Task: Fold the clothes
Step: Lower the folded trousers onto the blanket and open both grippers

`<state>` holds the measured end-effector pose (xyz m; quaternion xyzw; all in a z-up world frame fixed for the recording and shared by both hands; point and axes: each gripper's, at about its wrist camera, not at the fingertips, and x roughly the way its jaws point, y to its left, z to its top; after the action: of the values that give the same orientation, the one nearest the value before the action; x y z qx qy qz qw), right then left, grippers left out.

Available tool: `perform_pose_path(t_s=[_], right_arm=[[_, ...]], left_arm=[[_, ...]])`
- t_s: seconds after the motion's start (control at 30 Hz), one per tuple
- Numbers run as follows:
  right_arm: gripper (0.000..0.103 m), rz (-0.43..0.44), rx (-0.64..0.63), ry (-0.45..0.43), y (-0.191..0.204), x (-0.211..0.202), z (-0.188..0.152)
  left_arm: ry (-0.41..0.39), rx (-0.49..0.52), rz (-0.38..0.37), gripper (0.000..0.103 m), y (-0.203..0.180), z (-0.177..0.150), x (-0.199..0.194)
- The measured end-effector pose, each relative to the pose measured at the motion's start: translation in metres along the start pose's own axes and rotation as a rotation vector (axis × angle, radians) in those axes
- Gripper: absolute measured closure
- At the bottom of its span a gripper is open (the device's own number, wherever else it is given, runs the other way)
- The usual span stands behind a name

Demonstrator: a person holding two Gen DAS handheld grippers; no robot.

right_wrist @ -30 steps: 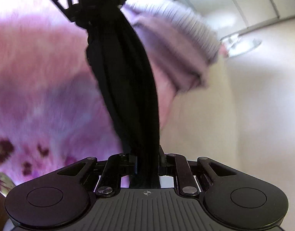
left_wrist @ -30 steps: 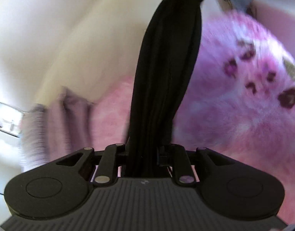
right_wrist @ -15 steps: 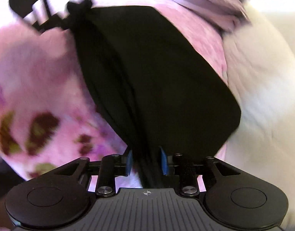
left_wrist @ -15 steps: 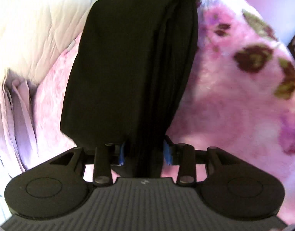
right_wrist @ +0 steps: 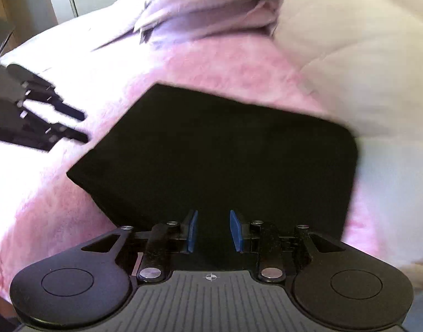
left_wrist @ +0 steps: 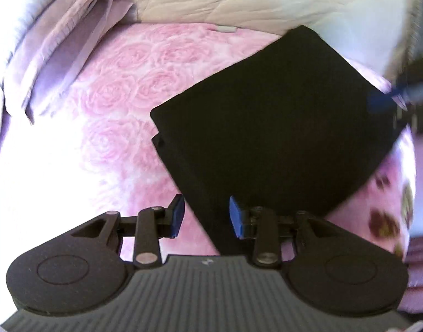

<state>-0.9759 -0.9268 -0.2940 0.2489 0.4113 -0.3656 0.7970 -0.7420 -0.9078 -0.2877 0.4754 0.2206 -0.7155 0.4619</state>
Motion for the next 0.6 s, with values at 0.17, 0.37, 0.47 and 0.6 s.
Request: perform_pose_path(t_s=[0.17,0.37,0.47,0.6], right_arm=[[0.073,0.083,-0.051,0.102,0.021,0.032,-0.024],[0.073,0.024,0.021,0.025,-0.001,-0.011,-0.007],[0.073,-0.07,0.085,-0.031,-0.035,-0.017,0.007],[0.073,-0.168,0.139,-0.089,-0.079,-0.009,0.027]], left_arm=[[0.042,0.029,0.003,0.072,0.01,0.014,0.03],[-0.021,-0.019,0.03,0.072,0.033,0.045,0.03],[-0.011,-0.041,0.011,0.074,0.041,0.062,0.051],[0.028,-0.04,-0.002,0.074,0.045,0.074,0.08]])
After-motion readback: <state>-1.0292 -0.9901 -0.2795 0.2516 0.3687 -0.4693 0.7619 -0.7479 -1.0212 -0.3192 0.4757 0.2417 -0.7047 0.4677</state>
